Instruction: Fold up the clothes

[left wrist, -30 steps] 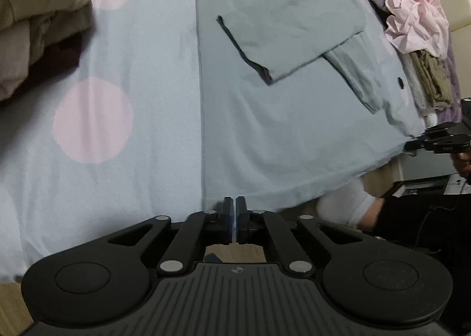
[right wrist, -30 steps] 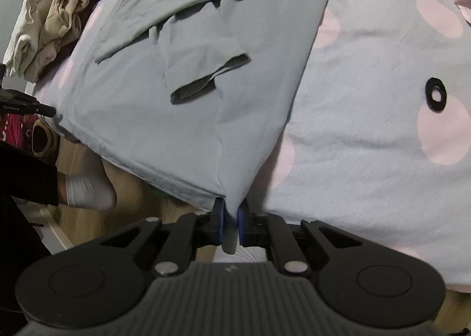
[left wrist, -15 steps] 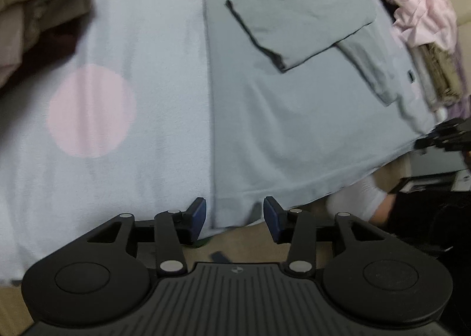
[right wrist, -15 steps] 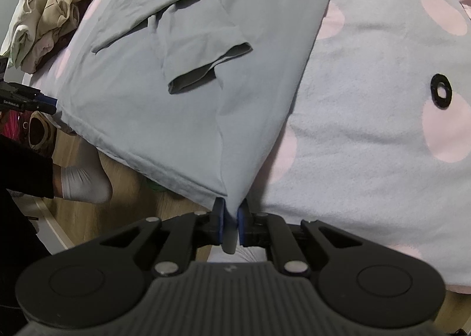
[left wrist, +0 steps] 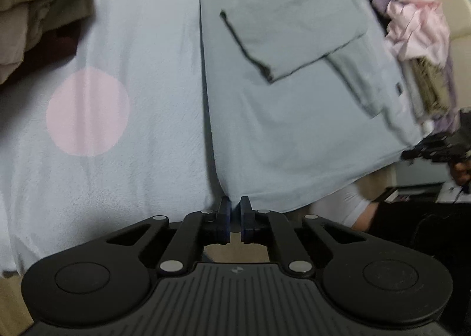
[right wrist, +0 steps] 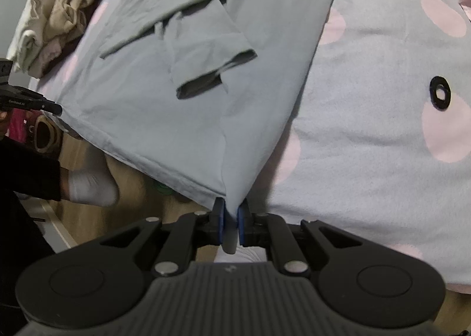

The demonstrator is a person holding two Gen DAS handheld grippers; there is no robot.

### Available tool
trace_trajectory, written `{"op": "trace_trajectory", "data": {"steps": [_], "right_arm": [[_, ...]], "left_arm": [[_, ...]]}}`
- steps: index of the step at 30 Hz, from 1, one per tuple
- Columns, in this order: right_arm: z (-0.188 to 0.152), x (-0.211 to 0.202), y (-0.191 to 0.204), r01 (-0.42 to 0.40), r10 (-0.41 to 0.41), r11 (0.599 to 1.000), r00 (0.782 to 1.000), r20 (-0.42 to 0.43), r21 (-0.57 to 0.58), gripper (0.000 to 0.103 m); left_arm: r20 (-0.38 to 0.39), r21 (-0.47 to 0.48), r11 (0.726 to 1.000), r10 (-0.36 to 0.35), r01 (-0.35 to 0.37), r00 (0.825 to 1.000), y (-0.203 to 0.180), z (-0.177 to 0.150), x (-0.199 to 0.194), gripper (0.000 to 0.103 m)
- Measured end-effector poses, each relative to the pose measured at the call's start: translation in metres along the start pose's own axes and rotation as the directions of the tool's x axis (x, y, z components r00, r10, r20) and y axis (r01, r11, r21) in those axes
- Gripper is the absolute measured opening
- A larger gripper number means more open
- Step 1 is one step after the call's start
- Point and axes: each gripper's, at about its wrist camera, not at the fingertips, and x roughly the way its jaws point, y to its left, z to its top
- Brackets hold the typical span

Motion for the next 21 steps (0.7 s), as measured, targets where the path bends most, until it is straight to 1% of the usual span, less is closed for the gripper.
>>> {"op": "trace_trajectory", "data": {"steps": [2,4,6,9,11,14,16,21], "right_arm": [[0.002,-0.010,-0.001,-0.021,0.020,1.000,0.999,0.033,0.011,0.010],[0.005,-0.020,-0.002,-0.042,0.040,0.999,0.997,0.068,0.023,0.010],[0.008,-0.028,-0.008,-0.068,0.062,0.996,0.993,0.102,0.060,0.010],[0.013,-0.039,-0.018,-0.111,0.092,0.987,0.984,0.156,0.117,0.010],[0.016,-0.047,-0.025,-0.140,0.110,0.978,0.975,0.192,0.154,0.010],[0.021,-0.058,-0.035,-0.186,0.133,0.961,0.960,0.247,0.206,0.009],[0.025,-0.066,-0.042,-0.218,0.146,0.946,0.948,0.284,0.239,0.009],[0.054,-0.076,-0.060,-0.222,0.119,0.932,0.934,0.337,0.287,0.009]], "left_arm": [[0.032,-0.016,0.999,-0.038,0.038,0.999,0.000,0.003,-0.013,0.004],[0.048,-0.031,0.997,-0.065,0.067,0.997,0.000,0.007,-0.020,0.004],[0.057,-0.051,0.994,-0.097,0.100,0.994,0.002,0.013,-0.024,0.004],[0.087,-0.084,0.982,-0.161,0.168,0.983,0.005,0.023,-0.032,0.004],[0.112,-0.089,0.979,-0.175,0.185,0.978,0.006,0.031,-0.036,0.004],[0.145,-0.092,0.977,-0.180,0.194,0.973,0.007,0.048,-0.040,0.004],[0.163,-0.077,0.980,-0.168,0.182,0.972,0.004,0.062,-0.045,0.004],[0.201,-0.057,0.986,-0.143,0.157,0.969,-0.005,0.100,-0.058,0.004]]}}
